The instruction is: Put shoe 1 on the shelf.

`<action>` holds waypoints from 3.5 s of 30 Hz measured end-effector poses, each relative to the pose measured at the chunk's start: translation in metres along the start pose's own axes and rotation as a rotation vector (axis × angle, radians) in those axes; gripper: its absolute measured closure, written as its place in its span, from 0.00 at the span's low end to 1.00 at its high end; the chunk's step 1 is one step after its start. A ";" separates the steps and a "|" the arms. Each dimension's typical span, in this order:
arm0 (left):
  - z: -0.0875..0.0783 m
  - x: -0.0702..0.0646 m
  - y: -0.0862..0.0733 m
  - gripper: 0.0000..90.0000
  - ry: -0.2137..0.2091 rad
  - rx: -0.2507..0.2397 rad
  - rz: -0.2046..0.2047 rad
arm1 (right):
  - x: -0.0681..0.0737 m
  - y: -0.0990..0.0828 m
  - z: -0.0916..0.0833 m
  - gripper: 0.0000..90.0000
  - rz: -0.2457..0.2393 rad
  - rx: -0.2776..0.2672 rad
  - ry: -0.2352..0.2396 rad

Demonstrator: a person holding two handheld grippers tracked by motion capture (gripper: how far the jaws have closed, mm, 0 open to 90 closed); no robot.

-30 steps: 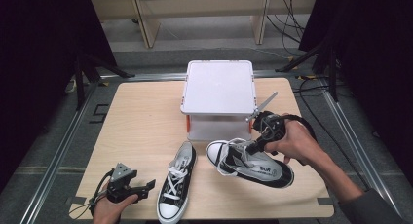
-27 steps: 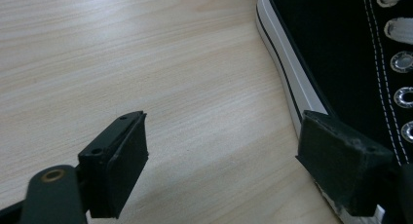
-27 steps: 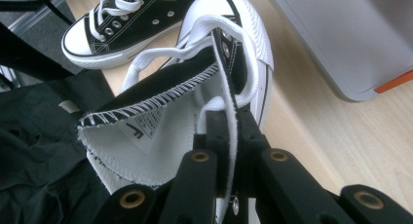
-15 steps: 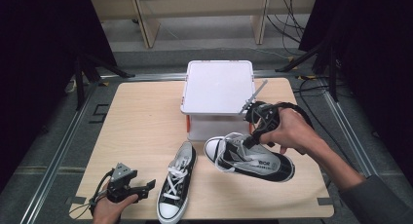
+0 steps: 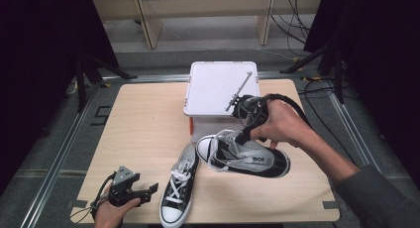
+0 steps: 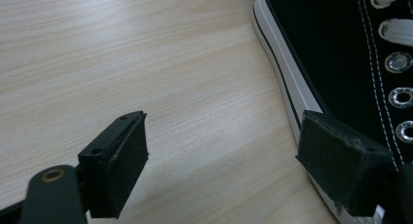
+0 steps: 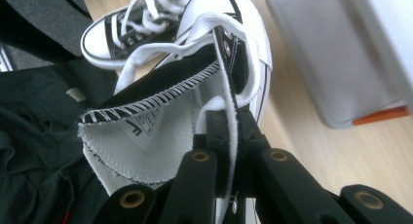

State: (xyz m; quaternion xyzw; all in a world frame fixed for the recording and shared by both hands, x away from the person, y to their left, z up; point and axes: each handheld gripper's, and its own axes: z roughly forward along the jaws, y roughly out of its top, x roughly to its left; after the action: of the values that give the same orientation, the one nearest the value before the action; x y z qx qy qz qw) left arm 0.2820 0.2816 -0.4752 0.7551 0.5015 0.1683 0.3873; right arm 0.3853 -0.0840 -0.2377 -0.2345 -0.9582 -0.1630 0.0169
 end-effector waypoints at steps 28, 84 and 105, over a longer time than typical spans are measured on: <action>0.000 -0.002 0.000 0.20 -0.018 -0.011 -0.013 | -0.091 0.101 -0.042 0.98 0.290 -0.263 -0.199; 0.000 -0.002 -0.002 0.20 -0.025 0.011 -0.004 | -0.152 0.096 -0.003 0.79 0.570 -0.357 -0.207; 0.001 -0.002 -0.002 0.20 -0.021 0.010 -0.017 | -0.105 0.082 0.017 0.87 0.307 -0.290 -0.048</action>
State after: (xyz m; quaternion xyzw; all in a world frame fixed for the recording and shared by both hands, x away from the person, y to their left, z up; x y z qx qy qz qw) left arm 0.2805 0.2795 -0.4775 0.7545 0.5047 0.1545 0.3901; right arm 0.5170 -0.0567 -0.2398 -0.3817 -0.8778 -0.2890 -0.0153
